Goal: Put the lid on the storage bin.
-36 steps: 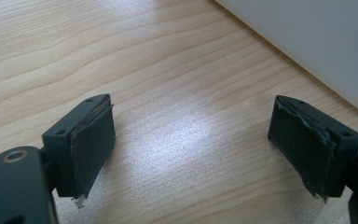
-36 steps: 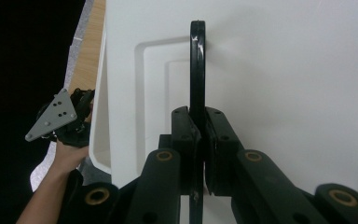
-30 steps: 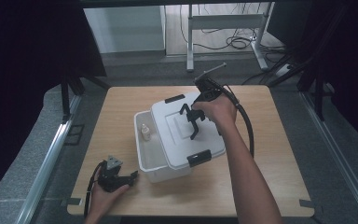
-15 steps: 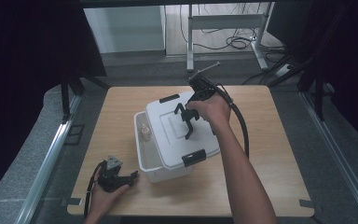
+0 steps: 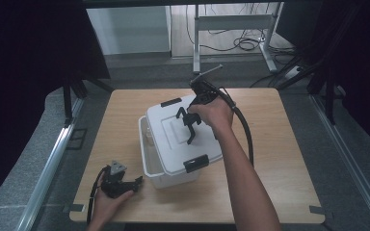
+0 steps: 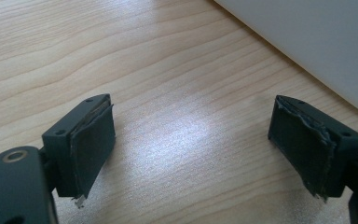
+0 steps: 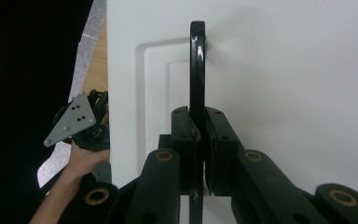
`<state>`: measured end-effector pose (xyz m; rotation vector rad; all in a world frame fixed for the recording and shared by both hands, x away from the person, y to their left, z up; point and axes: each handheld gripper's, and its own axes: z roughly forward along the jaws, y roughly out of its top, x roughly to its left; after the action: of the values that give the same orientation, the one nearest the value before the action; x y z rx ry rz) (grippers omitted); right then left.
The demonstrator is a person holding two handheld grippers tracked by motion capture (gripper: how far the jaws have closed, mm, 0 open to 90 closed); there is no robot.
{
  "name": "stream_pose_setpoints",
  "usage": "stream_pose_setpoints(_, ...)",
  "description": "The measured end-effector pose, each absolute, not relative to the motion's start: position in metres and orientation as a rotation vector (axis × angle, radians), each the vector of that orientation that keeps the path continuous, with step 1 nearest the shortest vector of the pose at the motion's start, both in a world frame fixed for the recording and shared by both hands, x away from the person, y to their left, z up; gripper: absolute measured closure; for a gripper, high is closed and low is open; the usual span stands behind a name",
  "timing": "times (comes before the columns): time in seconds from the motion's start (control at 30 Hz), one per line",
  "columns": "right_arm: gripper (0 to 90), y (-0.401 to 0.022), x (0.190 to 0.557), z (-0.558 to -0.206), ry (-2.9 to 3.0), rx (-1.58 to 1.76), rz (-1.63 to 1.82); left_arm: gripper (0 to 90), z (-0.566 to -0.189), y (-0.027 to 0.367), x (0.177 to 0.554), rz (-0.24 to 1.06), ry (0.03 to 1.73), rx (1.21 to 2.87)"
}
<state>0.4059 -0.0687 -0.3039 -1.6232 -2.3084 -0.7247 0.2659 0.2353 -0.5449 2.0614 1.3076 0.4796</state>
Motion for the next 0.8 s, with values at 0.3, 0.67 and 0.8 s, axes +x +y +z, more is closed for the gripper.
stream_pose_setpoints(0.3,83.8,-0.056,0.403,-0.303,-2.297,-1.615,-0.728,14.5,-0.545,0.235,0.266,0.478,1.304,2.064)
stream_pose_setpoints(0.67,83.7,-0.045,0.401,-0.305,-2.254,-1.627,-0.749,14.5,-0.545,0.235,0.266,0.478,1.302,2.064)
stream_pose_setpoints(0.8,83.7,-0.041,0.402,-0.307,-2.248,-1.630,-0.739,14.5,-0.545,0.235,0.266,0.477,1.302,2.064)
